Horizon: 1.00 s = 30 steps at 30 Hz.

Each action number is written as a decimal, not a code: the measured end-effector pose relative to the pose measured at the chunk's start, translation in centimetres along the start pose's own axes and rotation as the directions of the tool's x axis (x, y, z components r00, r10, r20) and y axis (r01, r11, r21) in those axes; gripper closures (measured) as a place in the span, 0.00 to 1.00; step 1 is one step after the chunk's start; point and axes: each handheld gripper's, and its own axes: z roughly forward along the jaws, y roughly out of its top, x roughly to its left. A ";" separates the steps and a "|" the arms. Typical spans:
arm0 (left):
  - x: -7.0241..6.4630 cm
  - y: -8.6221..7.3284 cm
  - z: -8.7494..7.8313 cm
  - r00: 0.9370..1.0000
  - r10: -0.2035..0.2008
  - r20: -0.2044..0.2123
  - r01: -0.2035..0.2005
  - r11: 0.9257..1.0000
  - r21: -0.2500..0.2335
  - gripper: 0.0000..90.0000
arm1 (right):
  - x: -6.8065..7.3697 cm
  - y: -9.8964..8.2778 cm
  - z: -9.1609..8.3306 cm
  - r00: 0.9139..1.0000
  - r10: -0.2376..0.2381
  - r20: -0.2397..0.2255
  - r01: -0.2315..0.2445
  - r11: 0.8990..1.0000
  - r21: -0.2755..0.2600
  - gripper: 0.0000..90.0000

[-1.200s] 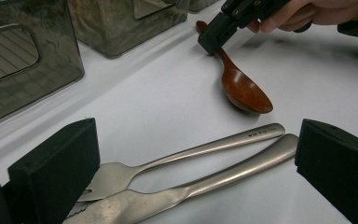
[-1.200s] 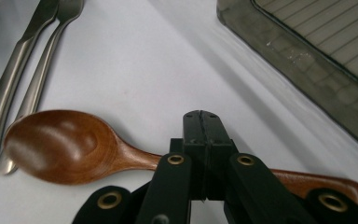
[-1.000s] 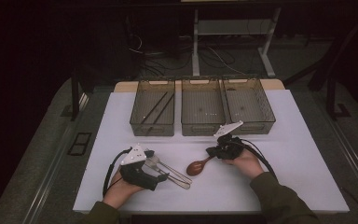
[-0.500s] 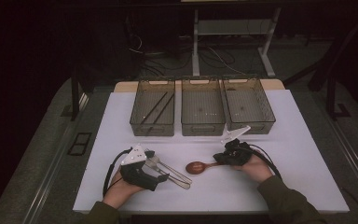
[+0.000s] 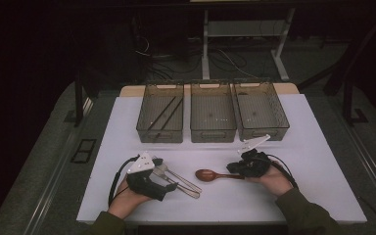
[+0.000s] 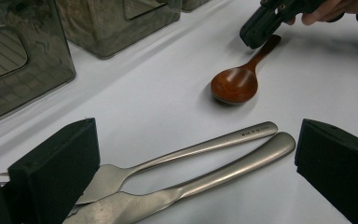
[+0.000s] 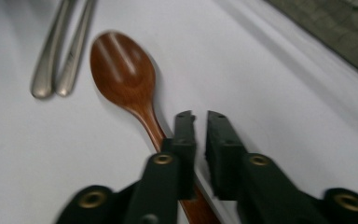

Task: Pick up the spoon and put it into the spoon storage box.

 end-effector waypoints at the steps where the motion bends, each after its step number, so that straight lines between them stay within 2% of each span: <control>1: 0.0 0.0 0.0 1.000 -0.001 0.000 0.001 1.000 -0.001 0.00 | -0.1 0.0 -0.1 1.000 0.004 -0.005 -0.004 1.000 -0.010 0.83; 3: 0.0 0.0 0.0 1.000 0.000 0.000 0.000 1.000 -0.002 0.00 | -0.1 0.2 -0.2 0.999 0.021 -0.033 -0.022 0.999 -0.037 0.71; 6: 0.0 0.0 0.0 1.000 0.003 0.000 -0.003 1.000 -0.001 0.00 | 0.0 0.6 -0.2 0.998 0.036 -0.042 -0.039 0.997 -0.062 0.53; 8: 0.0 0.0 0.0 1.000 0.004 -0.001 -0.004 1.000 0.000 0.00 | 0.4 0.9 -0.1 0.998 0.034 -0.054 -0.038 0.997 -0.074 0.49; 11: -0.1 0.0 0.1 1.000 0.005 -0.001 -0.005 1.000 -0.001 0.00 | 1.0 1.6 0.3 0.998 0.004 -0.063 -0.009 0.997 -0.078 0.44; 16: -0.1 0.1 0.1 1.000 0.006 0.000 -0.006 1.000 -0.003 0.00 | 2.0 2.6 1.4 0.995 -0.012 -0.102 0.003 0.996 -0.091 0.43; 22: -0.1 0.1 0.0 1.000 0.006 0.000 -0.006 1.000 -0.005 0.00 | 2.4 4.1 2.8 0.994 -0.023 -0.111 0.013 0.996 -0.087 0.43; 26: -0.1 0.1 0.1 1.000 0.007 0.002 -0.007 1.000 -0.002 0.00 | 2.5 4.4 4.0 0.993 -0.025 -0.113 0.019 0.998 -0.058 0.44; 30: 0.0 0.1 0.0 1.000 0.007 0.003 -0.007 1.000 -0.003 0.00 | 2.7 4.2 4.5 0.992 -0.051 -0.114 0.048 0.998 -0.027 0.46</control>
